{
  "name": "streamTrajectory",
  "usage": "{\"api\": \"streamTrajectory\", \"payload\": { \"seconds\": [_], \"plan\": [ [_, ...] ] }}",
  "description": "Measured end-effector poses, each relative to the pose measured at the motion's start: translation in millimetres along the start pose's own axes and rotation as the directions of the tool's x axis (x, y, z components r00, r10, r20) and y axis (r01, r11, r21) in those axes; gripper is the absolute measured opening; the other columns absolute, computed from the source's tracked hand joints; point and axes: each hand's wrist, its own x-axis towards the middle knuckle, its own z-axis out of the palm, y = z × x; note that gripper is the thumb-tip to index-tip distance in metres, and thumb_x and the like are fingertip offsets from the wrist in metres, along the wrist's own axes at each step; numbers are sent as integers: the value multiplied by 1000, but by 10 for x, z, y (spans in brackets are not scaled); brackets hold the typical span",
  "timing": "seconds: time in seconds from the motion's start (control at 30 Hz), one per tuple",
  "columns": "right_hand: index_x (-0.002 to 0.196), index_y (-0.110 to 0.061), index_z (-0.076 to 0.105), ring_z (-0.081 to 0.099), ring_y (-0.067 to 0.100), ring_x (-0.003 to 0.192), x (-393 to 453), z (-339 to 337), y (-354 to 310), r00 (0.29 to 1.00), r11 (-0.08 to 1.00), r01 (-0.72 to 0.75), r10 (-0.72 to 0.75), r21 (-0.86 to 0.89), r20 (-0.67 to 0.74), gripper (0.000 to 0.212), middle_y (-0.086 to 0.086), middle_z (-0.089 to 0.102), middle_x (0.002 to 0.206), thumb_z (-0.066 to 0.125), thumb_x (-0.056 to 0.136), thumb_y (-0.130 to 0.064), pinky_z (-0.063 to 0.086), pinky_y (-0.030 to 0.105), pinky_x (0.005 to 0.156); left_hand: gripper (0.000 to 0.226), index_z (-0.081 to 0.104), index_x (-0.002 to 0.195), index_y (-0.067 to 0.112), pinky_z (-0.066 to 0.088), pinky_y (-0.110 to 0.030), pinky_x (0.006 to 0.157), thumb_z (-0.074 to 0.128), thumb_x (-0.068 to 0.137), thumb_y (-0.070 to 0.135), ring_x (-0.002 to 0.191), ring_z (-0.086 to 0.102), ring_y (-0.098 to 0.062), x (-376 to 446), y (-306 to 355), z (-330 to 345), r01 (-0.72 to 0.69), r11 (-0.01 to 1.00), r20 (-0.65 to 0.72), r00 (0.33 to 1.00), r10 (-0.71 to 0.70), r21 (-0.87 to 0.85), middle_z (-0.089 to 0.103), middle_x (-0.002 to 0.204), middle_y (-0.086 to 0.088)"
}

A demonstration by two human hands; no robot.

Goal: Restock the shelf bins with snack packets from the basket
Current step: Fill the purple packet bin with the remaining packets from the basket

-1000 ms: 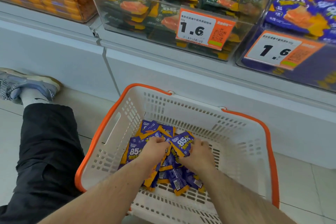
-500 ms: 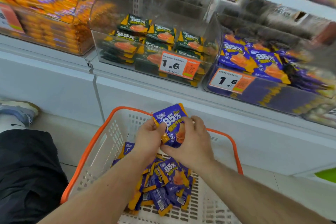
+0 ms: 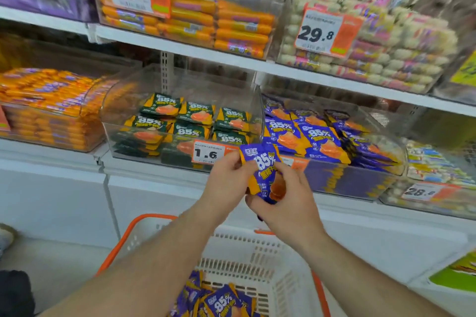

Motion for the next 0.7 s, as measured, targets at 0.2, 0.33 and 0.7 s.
{"api": "streamTrajectory", "payload": {
  "seconds": [0.2,0.33,0.7],
  "plan": [
    [128,-26,56,45,8,101,356,-473,-49,994,998,-52,54,27,-96,62,-15,46,98,80,71,-35,37,23,84,22,64,95,27,52,-35,79,43,101,28,90,63,-13,580,357,200,-365,893,-86,913,398,263,68,96,2],
    [129,-19,60,48,13,106,803,-720,-41,990,996,-39,28,-79,-137,64,-10,46,95,78,73,-42,43,31,92,39,50,136,23,44,-37,99,48,98,33,120,53,-20,1150,409,248,-303,681,60,933,356,667,52,137,-1],
    [123,-14,64,56,30,119,2458,-332,-89,943,909,-296,327,-293,61,66,12,61,130,52,85,-67,45,32,90,68,8,151,39,53,-46,90,47,95,40,113,59,-25,1268,181,271,-196,584,163,980,111,787,42,147,-2]
  ]
}}
